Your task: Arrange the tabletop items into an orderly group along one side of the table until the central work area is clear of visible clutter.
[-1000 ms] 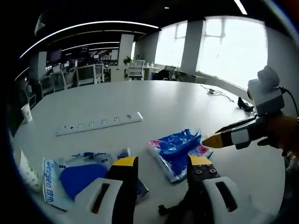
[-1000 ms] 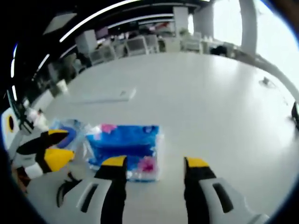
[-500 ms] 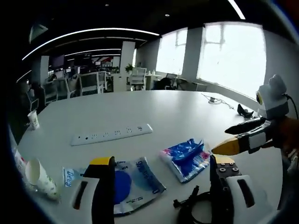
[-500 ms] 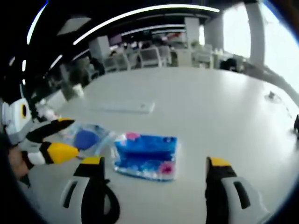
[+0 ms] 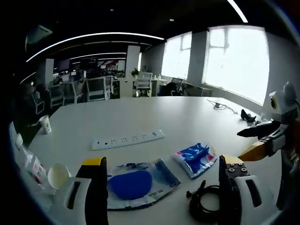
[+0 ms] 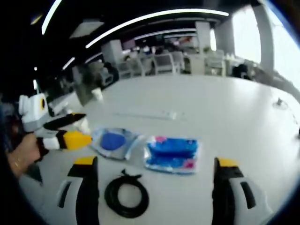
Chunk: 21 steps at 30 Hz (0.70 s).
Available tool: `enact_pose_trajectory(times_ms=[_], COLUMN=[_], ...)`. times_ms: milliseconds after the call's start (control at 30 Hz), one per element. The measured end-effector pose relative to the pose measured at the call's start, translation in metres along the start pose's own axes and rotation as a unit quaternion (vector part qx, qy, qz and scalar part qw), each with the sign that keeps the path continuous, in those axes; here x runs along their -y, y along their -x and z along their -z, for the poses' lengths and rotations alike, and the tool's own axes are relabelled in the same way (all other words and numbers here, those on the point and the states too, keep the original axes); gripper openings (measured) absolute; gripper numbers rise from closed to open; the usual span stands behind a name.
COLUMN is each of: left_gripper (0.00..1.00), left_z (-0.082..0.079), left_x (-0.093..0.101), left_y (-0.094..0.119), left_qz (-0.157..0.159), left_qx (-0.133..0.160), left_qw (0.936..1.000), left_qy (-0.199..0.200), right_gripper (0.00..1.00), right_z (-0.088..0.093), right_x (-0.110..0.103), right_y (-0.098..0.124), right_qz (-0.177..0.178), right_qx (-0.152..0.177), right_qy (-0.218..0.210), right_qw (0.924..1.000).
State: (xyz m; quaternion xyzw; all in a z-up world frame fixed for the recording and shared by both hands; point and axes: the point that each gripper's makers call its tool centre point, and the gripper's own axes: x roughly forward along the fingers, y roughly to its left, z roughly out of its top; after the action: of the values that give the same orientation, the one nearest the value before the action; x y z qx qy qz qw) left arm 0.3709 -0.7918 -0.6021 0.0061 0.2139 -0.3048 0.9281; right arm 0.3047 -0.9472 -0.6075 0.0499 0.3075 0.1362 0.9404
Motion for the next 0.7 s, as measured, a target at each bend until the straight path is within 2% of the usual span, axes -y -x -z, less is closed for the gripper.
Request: enact_pose_trajectory(times_ms=[133,233,400,500,700], left_gripper=[1.00,1.00,1.00,1.00,1.00], left_z=[0.001,0.000,-0.005,-0.011,-0.014], left_x=[-0.005,-0.008,-0.016,-0.018,-0.025], left_y=[0.019,0.031,0.054,0.070,0.104], left_qz=[0.003,0.016,0.022,0.033,0.039], left_qx=[-0.001,0.000,-0.001,0.008,0.018], left_qw=[0.9998,0.9999,0.9996,0.9993,0.9985], left_qy=[-0.019,-0.004,-0.019,-0.012,-0.033], right_gripper=[1.00,1.00,1.00,1.00,1.00], right_z=[0.000,0.002,0.002,0.001,-0.005], right_x=[-0.016,-0.025,-0.042,-0.051,-0.069], right_y=[0.011,0.018,0.034,0.042,0.058], right_qz=[-0.012,-0.020,-0.029,-0.035,-0.052], right_qx=[0.007,0.008,0.019,0.030,0.065], right_qy=[0.007,0.009,0.014,0.017,0.019], right_qw=[0.9999,0.9997,0.9993,0.9988,0.9963])
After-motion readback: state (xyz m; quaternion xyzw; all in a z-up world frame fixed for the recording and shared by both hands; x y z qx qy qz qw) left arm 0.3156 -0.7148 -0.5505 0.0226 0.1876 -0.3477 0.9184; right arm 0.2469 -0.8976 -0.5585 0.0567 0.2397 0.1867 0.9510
